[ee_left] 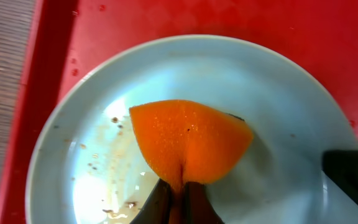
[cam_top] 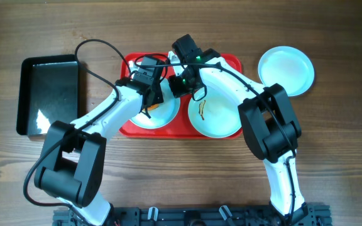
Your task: Clean dirty plates on tray and stack at the side
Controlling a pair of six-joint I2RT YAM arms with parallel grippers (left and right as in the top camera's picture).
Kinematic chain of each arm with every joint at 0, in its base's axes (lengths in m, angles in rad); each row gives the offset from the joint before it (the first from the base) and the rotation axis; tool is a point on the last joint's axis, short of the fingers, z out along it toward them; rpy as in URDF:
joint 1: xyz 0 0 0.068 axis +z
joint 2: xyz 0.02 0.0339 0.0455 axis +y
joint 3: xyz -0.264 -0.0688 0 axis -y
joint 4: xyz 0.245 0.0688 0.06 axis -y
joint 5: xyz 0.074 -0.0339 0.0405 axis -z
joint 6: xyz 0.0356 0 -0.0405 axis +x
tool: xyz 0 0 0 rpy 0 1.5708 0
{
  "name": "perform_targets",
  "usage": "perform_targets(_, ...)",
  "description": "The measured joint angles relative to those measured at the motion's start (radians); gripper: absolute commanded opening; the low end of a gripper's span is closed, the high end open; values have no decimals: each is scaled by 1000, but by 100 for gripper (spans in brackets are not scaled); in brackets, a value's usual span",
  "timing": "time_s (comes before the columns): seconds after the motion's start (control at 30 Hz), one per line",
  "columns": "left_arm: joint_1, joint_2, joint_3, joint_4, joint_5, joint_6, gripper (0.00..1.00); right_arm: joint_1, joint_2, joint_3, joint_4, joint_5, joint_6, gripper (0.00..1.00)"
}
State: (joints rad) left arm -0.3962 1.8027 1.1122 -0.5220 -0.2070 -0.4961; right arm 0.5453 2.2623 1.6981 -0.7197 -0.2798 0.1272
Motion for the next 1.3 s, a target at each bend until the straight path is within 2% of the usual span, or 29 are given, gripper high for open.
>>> perform_targets(0.17,0,23,0,3,56,0,4,0,0,0,0,0,3,4)
perform_targets(0.47,8,67,21,-24,58,16,4,0,0,0,0,0,3,4)
perform_targets(0.67,26,80,37,-97,-41,27,4,0,0,0,0,0,3,4)
perform_targets(0.97,56,99,37,-114,-256,35,4,4,0,0,0,-2,6,4)
perform_targets(1.17,49,89,37,-114,-273,39,4,5,0,0,0,-5,7,4)
perform_targets(1.3,41,39,37,-76,-192,39,4,3,0,0,-1,-4,6,4)
